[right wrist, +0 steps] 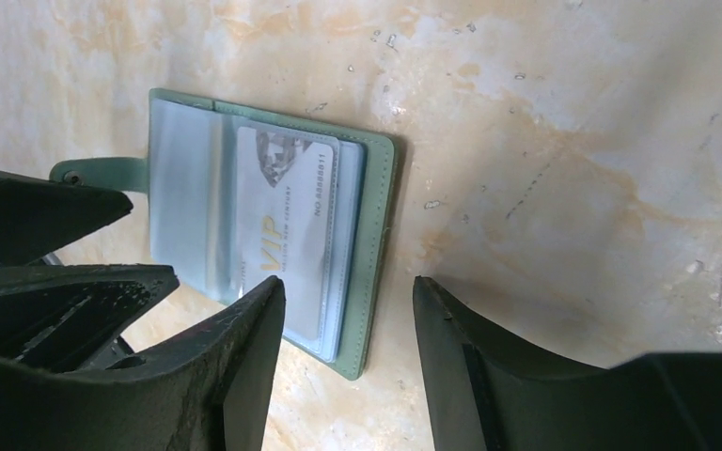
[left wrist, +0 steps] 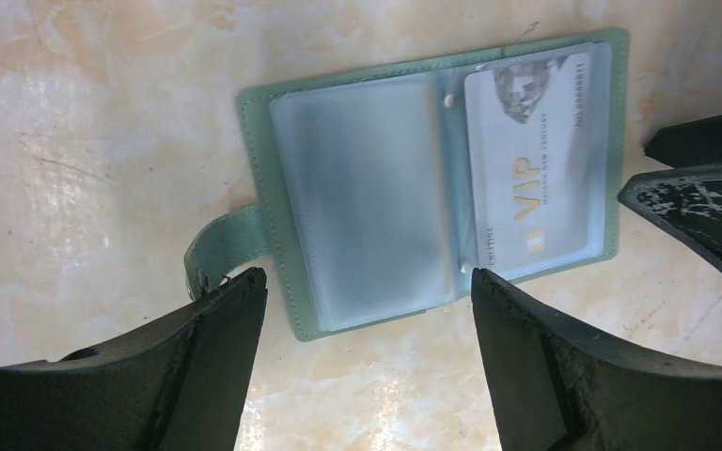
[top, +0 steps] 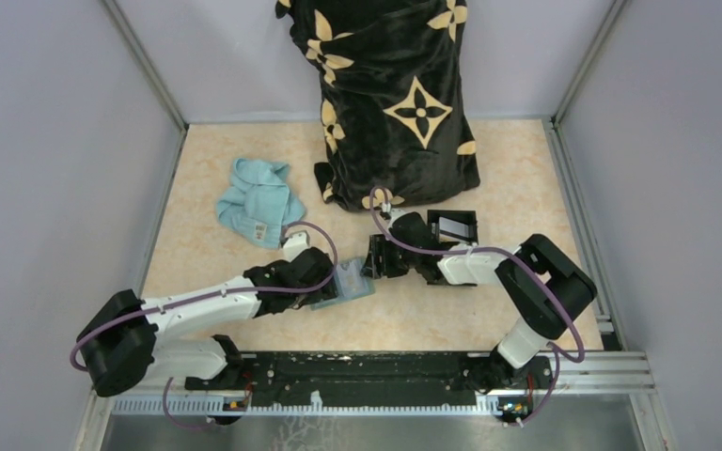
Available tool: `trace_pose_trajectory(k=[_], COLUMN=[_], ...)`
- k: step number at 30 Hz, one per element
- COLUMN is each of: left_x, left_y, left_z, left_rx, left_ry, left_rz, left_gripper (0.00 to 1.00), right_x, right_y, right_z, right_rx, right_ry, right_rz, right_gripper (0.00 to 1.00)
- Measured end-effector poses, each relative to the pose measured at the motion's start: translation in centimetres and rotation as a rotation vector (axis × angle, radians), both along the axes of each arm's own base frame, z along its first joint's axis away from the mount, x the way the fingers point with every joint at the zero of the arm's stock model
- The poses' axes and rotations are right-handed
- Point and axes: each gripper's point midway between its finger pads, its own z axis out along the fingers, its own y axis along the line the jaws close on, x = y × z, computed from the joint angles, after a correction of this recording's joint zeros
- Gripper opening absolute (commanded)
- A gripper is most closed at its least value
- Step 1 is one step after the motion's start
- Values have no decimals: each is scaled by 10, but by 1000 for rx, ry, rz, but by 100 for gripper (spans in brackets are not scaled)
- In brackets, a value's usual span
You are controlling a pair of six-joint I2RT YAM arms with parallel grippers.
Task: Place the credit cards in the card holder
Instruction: Close the card holder at the center of the board.
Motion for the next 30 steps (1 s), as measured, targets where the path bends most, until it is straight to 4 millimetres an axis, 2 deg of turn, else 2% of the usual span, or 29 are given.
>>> trace_pose_trajectory(k=[8, 16, 25, 30], left_x=[-4, 0, 2, 5], left_y=[8, 5, 9, 8], left_z=[-16, -16, -19, -19], left_rx=[55, 42, 36, 21], left_ry=[42, 24, 5, -20], left_rz=[22, 37, 54, 64], left_gripper=[86, 82, 77, 75], right_x=[-2, 2, -2, -13], right_y=[7, 23, 25, 25], right_z=[0, 0, 1, 3], right_rx=[38, 125, 258, 304], right_ry=[8, 6, -15, 5], right_rz=[20, 52, 53, 61], right_gripper=[54, 55, 54, 54])
